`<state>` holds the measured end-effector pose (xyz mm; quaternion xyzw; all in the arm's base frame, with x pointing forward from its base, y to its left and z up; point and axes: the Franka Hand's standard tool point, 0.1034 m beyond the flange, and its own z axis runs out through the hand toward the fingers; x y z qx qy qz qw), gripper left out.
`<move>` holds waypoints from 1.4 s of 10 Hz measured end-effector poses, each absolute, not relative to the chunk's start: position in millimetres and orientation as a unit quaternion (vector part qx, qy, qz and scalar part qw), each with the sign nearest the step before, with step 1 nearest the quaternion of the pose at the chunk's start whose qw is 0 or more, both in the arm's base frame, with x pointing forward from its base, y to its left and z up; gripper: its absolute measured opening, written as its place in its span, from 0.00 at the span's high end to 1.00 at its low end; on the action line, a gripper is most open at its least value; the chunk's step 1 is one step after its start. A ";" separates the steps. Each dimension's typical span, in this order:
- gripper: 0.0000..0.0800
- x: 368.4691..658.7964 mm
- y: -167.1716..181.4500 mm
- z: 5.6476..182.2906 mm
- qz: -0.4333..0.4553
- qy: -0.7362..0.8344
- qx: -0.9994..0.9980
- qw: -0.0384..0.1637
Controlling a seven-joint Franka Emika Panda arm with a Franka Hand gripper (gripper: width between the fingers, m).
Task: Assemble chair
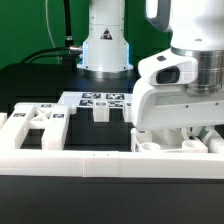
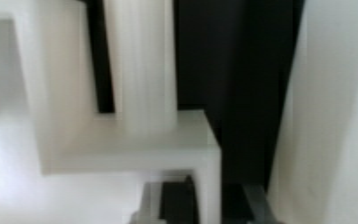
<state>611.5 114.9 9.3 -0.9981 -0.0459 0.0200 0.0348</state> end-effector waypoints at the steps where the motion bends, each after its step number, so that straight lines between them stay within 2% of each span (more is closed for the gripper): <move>1: 0.96 611.4 114.5 9.3 0.020 -0.047 -0.998 0.035; 2: 0.96 612.0 114.0 10.3 0.019 -0.047 -0.998 0.035; 4: 0.66 615.9 104.8 18.2 0.014 -0.045 -0.998 0.031; 5: 0.66 618.1 100.1 21.7 0.011 -0.042 -0.999 0.029; 6: 0.43 621.0 96.3 27.0 0.007 -0.042 -0.999 0.028; 7: 0.28 623.1 94.9 31.5 0.004 -0.045 -0.999 0.028; 8: 0.28 623.8 91.0 37.8 0.000 -0.057 -0.998 0.028; 9: 0.21 620.6 82.3 45.8 -0.004 -0.073 -0.997 0.028; 11: 0.19 597.1 61.6 56.6 -0.005 -0.095 -0.995 0.025; 12: 0.19 587.0 55.0 54.7 -0.009 -0.097 -0.995 0.024; 14: 0.19 589.4 57.6 54.2 -0.009 -0.098 -0.995 0.024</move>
Offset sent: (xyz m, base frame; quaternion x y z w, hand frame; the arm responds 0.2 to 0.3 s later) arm -0.0034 -0.0047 0.0187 0.0211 -0.0073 -0.0024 0.9997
